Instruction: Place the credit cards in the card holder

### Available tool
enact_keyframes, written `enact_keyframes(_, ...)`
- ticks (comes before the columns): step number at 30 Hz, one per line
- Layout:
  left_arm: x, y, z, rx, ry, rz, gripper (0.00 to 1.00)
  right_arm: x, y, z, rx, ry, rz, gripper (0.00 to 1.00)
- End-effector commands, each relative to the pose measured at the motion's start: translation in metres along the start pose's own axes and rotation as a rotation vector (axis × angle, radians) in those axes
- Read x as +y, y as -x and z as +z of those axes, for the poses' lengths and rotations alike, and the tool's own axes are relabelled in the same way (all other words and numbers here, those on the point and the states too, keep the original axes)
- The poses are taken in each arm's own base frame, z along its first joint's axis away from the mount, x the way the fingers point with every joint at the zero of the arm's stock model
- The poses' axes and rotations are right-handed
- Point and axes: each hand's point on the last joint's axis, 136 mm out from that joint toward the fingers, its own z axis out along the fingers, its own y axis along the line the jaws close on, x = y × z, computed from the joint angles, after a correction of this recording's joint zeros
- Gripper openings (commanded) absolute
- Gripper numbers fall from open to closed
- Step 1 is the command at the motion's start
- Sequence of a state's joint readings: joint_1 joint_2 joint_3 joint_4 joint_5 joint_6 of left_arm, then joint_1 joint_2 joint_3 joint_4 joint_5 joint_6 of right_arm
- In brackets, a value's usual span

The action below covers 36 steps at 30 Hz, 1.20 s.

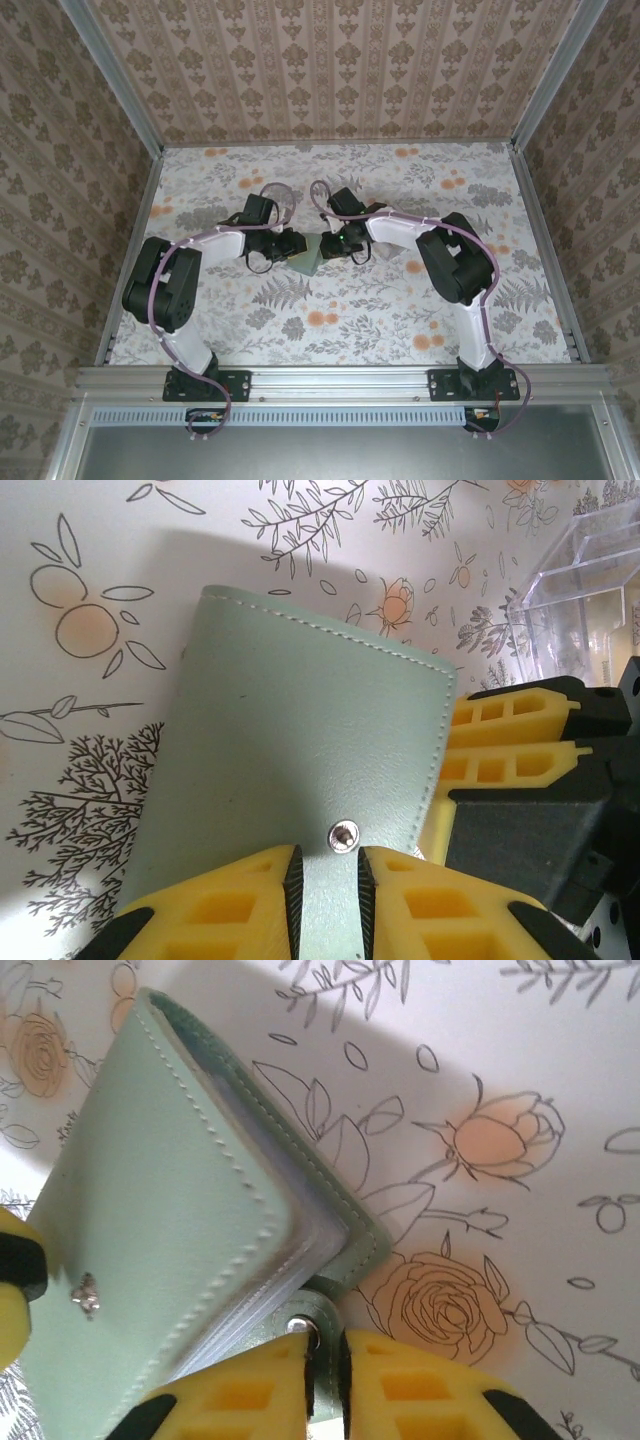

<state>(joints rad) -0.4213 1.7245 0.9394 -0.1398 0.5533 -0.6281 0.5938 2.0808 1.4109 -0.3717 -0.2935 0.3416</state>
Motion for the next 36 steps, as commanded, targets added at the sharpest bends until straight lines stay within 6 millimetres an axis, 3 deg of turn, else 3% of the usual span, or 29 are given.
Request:
enact_keyframes(1,0.003,-0.003,0.003,0.016,0.012,-0.010,0.24,0.005,0.001,-0.008,-0.033,0.012,-0.025,0.11)
enact_keyframes(10,0.016,-0.007,0.014,0.035,0.050,-0.019,0.24,0.021,0.011,-0.039,-0.200,0.099,-0.122,0.08)
enact_keyframes(21,0.030,-0.014,0.029,0.063,0.061,-0.043,0.24,0.042,0.015,-0.052,-0.322,0.231,-0.202,0.04)
enact_keyframes(36,0.047,-0.010,0.022,0.041,0.063,-0.080,0.24,0.039,0.002,-0.069,-0.429,0.261,-0.245,0.02)
